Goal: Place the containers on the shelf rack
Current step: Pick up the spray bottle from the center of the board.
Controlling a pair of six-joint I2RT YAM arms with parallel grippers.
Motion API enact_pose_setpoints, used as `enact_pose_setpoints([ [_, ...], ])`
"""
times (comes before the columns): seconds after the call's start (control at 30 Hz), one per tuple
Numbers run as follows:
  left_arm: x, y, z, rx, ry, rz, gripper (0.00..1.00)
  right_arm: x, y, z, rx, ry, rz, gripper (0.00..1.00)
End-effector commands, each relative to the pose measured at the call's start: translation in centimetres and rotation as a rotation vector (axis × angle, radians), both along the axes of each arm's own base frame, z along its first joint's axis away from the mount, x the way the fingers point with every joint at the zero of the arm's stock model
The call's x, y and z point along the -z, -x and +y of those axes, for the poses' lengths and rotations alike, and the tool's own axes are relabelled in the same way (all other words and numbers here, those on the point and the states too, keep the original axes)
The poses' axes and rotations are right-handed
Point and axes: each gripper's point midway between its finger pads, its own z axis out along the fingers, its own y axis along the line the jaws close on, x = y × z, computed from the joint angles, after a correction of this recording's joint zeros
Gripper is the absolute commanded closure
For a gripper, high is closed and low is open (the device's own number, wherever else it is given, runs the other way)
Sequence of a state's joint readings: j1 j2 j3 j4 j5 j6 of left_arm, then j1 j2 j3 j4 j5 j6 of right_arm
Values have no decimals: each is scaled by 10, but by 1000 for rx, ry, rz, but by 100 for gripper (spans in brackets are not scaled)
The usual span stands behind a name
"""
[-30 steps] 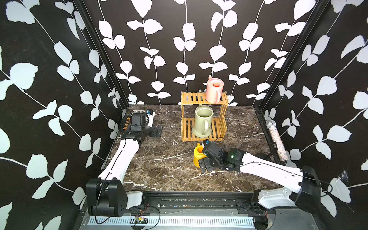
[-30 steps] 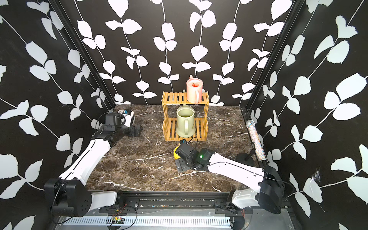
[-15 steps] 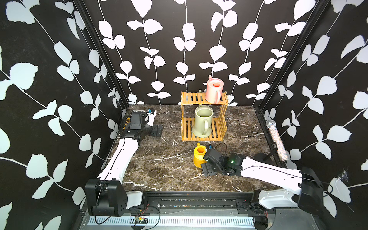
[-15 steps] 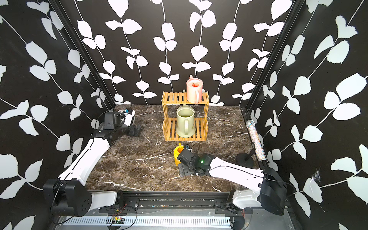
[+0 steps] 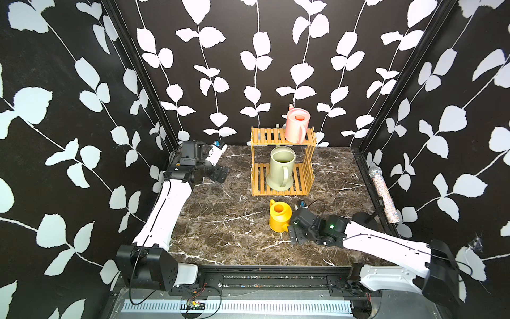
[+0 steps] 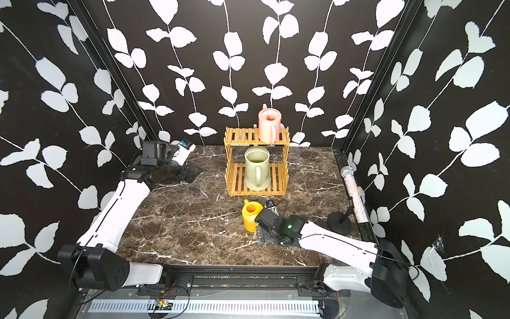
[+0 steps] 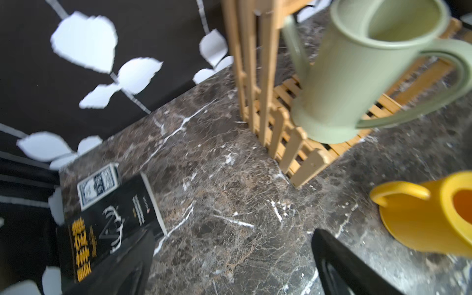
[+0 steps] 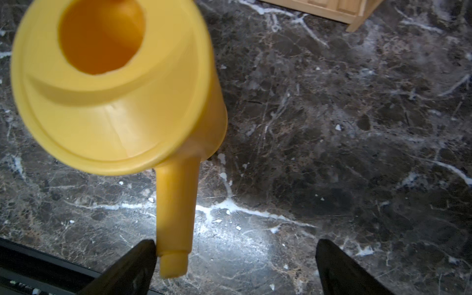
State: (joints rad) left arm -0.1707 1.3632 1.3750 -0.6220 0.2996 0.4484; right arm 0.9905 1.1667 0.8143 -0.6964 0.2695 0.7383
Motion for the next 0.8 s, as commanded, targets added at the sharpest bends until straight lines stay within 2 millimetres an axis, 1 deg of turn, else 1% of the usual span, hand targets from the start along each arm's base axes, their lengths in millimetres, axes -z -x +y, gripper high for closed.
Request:
enact_pose_setpoints([
  [0.0, 6, 23, -22, 191, -108, 14, 2, 1, -6, -20, 71, 4, -16, 1],
  [0.2, 11, 52, -59, 419, -117, 56, 1, 2, -11, -30, 91, 2, -19, 1],
  [0.37, 20, 77, -91, 604, -173, 67, 2, 6, -16, -32, 97, 10, -17, 1],
  [0.47, 34, 86, -106, 677, -221, 73, 3, 10, -21, -36, 111, 19, -19, 1],
  [0.6, 51, 98, -125, 779, -284, 67, 4, 10, -29, -36, 131, -8, -29, 1],
  [0.77, 69, 106, -143, 838, -299, 76, 4, 9, -39, -40, 141, 0, -38, 1],
])
